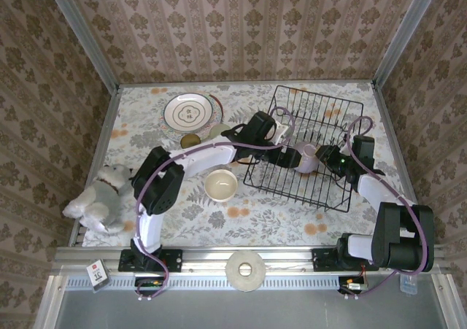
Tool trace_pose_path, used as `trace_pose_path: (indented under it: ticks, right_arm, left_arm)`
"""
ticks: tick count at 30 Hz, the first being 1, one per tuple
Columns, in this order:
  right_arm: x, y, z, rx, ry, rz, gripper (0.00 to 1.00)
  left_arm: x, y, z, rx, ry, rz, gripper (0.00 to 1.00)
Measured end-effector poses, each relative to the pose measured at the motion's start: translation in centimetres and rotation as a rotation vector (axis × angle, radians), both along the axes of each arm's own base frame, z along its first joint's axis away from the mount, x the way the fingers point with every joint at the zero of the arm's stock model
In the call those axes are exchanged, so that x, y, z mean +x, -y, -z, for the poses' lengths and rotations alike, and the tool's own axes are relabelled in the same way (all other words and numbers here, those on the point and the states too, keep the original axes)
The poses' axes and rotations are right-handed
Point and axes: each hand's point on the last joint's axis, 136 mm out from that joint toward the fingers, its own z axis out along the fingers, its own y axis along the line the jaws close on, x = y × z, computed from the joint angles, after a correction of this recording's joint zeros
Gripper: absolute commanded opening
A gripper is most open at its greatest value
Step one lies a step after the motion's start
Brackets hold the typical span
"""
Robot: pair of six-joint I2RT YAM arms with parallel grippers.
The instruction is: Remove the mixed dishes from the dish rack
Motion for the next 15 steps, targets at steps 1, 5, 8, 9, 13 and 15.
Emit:
trace_pose_path:
  ticks: [1,5,8,9,13,15]
  right_arm:
    - [0.0,0.0,0.0,0.0,0.0,0.002,0.05]
    - [0.0,0.1,0.0,0.003,0.0,0.004,0.03]
    - [0.1,0.1,-0.1,0.005,0.003,0.007,0.02]
    - [0.2,0.2,-0.1,0.006,0.005,0.01,0.02]
    - [0.2,0.3,-0.2,0.01,0.009,0.019,0.01]
    - [0.2,0.3,-0.2,0.01,0.011,0.02,0.0]
  left_arm:
    - [0.2,0.2,0.1,-0.001,-0.011,-0.004,0.91]
    - [0.8,0.6,1.0,0.0,-0.059,-0.027,0.92]
    - [1.1,0.6,1.9,0.0,-0.103,-0.047,0.92]
    - [1.3,0.6,2.3,-0.001,-0.119,-0.057,0.92]
    - [2.0,0.8,3.2,-0.012,-0.159,-0.079,0.92]
    - [2.3,1.0,3.2,-0.029,-0.171,-0.085,0.92]
